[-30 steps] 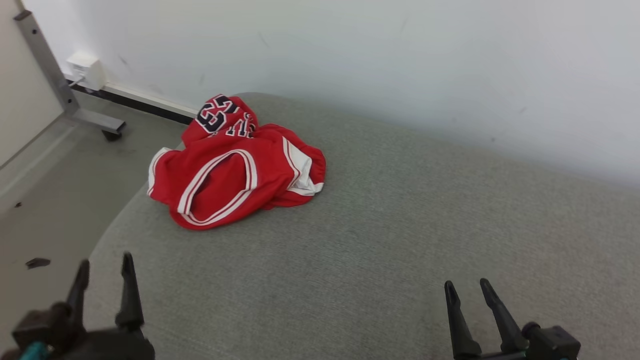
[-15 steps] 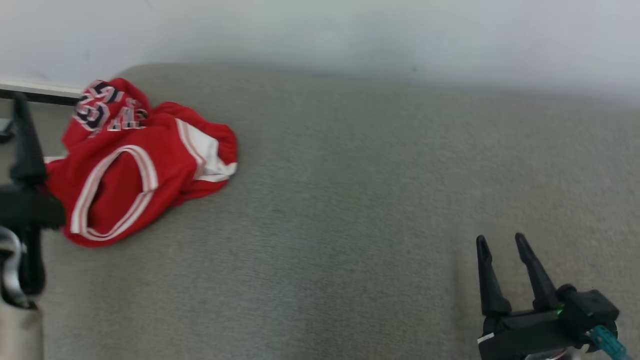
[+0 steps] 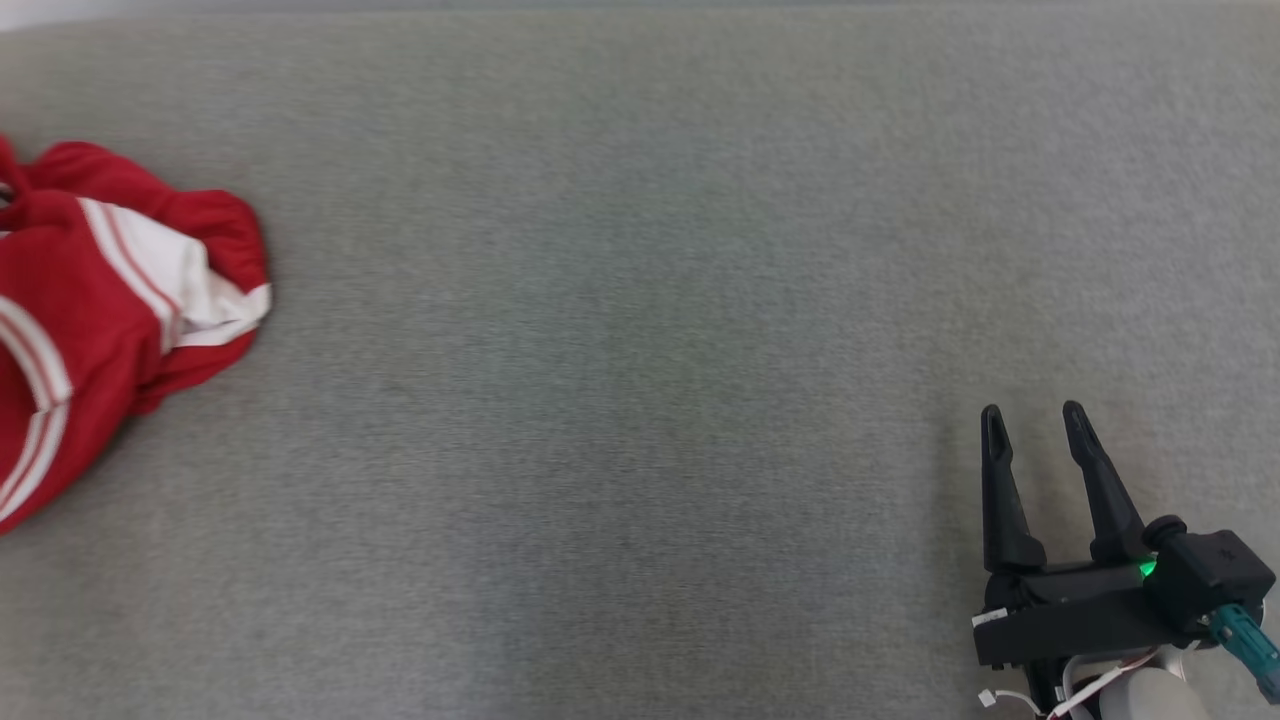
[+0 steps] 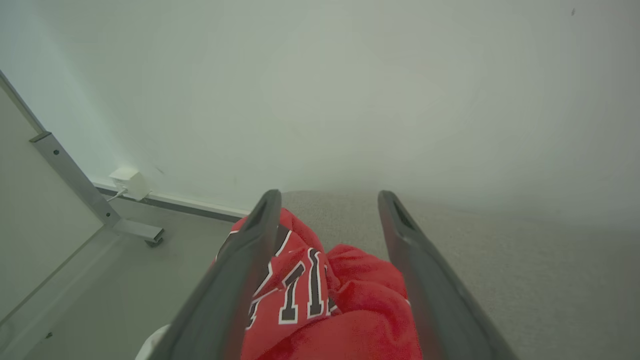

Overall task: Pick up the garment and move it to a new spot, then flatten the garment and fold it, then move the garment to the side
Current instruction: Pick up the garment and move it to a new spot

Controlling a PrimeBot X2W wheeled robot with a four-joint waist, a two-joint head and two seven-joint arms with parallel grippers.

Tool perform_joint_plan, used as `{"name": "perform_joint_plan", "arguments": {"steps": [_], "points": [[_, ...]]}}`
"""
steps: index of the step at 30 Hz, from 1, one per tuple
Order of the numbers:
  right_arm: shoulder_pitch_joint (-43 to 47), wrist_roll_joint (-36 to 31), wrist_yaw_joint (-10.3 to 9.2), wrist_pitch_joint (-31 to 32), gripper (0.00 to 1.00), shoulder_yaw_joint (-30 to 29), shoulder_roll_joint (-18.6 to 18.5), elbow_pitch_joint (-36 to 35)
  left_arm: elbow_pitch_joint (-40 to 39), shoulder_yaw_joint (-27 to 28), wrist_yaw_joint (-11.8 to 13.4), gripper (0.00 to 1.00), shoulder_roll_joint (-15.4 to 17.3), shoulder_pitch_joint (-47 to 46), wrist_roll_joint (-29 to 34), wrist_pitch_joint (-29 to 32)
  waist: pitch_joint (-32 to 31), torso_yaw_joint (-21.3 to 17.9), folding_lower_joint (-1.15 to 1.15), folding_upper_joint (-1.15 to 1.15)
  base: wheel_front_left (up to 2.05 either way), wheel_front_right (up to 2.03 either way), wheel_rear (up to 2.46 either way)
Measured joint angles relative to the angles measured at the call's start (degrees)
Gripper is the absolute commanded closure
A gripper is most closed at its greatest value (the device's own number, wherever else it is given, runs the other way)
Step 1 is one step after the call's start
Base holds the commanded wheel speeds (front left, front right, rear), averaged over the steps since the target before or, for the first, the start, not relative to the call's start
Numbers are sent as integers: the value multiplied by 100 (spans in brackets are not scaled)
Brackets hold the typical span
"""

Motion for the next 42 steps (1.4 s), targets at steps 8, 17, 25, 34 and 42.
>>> {"name": "perform_joint_plan", "arguments": {"steps": [8, 17, 25, 34, 42], "points": [[-112, -36, 0, -9, 0, -7, 16, 22, 1182, -146, -112, 0, 358, -153, -112, 720, 273, -362, -1, 0, 0, 0, 0], [-169, -38, 0, -15, 0, 4, 7, 46, 2434, -372, -209, 0, 397, -271, -193, 1101, 367, -546, -2, 0, 0, 0, 0], [-170, -38, 0, -30, 0, 16, 13, 123, 2938, -634, -260, 100, 394, -347, -229, 899, 262, -530, -2, -1, 0, 0, 0], [-119, -19, 0, -30, 0, 53, 57, 225, 2757, -889, -294, 100, 490, -679, -272, -275, -60, -406, -2, -1, 0, 0, 0], [-9, 68, 0, -30, 0, 112, 127, 366, 1934, -1340, -294, 100, 658, -1215, -348, -893, -541, -334, -3, -2, 0, 0, 0]]}}
